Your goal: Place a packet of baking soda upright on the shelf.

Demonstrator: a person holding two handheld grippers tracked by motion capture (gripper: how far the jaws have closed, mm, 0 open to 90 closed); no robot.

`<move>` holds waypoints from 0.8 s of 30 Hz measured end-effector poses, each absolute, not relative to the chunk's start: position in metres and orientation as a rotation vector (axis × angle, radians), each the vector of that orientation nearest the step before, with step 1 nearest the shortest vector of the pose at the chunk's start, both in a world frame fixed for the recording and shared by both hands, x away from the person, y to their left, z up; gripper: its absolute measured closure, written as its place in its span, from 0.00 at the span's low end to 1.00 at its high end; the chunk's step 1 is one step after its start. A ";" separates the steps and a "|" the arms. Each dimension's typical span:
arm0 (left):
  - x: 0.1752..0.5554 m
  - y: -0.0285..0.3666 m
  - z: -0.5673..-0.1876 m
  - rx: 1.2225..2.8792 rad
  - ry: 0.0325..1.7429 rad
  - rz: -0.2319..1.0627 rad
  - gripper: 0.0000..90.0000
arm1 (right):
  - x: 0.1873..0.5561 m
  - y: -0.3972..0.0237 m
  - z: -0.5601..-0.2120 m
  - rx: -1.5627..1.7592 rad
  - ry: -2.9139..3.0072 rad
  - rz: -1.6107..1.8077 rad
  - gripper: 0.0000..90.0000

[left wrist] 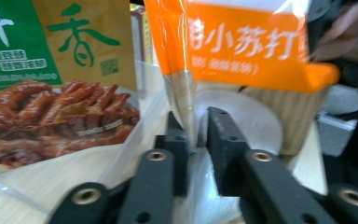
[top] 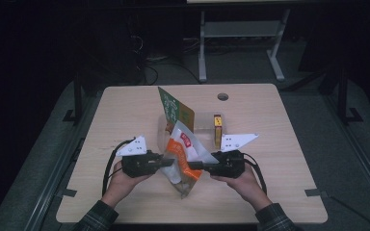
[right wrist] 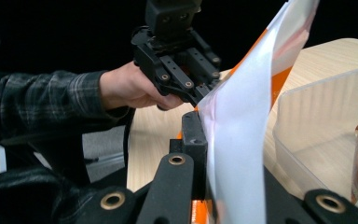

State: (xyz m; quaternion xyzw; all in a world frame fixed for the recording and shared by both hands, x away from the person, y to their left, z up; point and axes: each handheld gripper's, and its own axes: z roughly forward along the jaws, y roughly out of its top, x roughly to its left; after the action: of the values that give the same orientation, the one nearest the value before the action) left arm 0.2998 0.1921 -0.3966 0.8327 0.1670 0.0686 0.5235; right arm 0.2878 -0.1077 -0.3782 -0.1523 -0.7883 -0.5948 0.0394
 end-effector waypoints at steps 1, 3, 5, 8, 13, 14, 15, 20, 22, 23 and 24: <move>0.299 0.191 -0.397 1.998 0.403 0.172 0.82 | 0.287 -0.108 -0.377 -0.446 -2.438 -1.816 1.00; 0.299 0.190 -0.398 2.005 0.413 0.191 0.71 | 0.285 -0.108 -0.374 -0.421 -2.458 -1.796 1.00; 0.299 0.191 -0.398 2.000 0.421 0.207 0.64 | 0.282 -0.108 -0.372 -0.416 -2.491 -1.778 1.00; 0.299 0.193 -0.400 2.004 0.437 0.230 0.55 | 0.280 -0.109 -0.370 -0.410 -2.533 -1.752 1.00; 0.299 0.200 -0.404 2.023 0.483 0.240 0.43 | 0.277 -0.119 -0.365 -0.405 -2.571 -1.740 1.00; 0.300 0.201 -0.405 2.025 0.491 0.231 0.42 | 0.276 -0.122 -0.364 -0.407 -2.578 -1.738 1.00; 0.299 0.203 -0.406 2.030 0.499 0.230 0.41 | 0.275 -0.125 -0.364 -0.408 -2.579 -1.735 1.00; 0.296 0.211 -0.413 2.060 0.528 0.201 0.34 | 0.272 -0.140 -0.360 -0.448 -2.610 -1.723 1.00; 0.293 0.215 -0.417 2.086 0.540 0.197 0.31 | 0.271 -0.145 -0.359 -0.454 -2.620 -1.723 1.00; 0.292 0.217 -0.418 2.092 0.546 0.197 0.30 | 0.271 -0.147 -0.358 -0.458 -2.623 -1.720 1.00; 0.290 0.219 -0.420 2.100 0.549 0.194 0.29 | 0.271 -0.150 -0.356 -0.461 -2.627 -1.719 1.00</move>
State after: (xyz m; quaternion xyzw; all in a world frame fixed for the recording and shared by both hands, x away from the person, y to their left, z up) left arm 0.2899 0.2189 -0.4198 0.8542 0.2234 0.0788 0.4628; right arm 0.2709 -0.1497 -0.3564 -0.1453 -0.8278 -0.5416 -0.0158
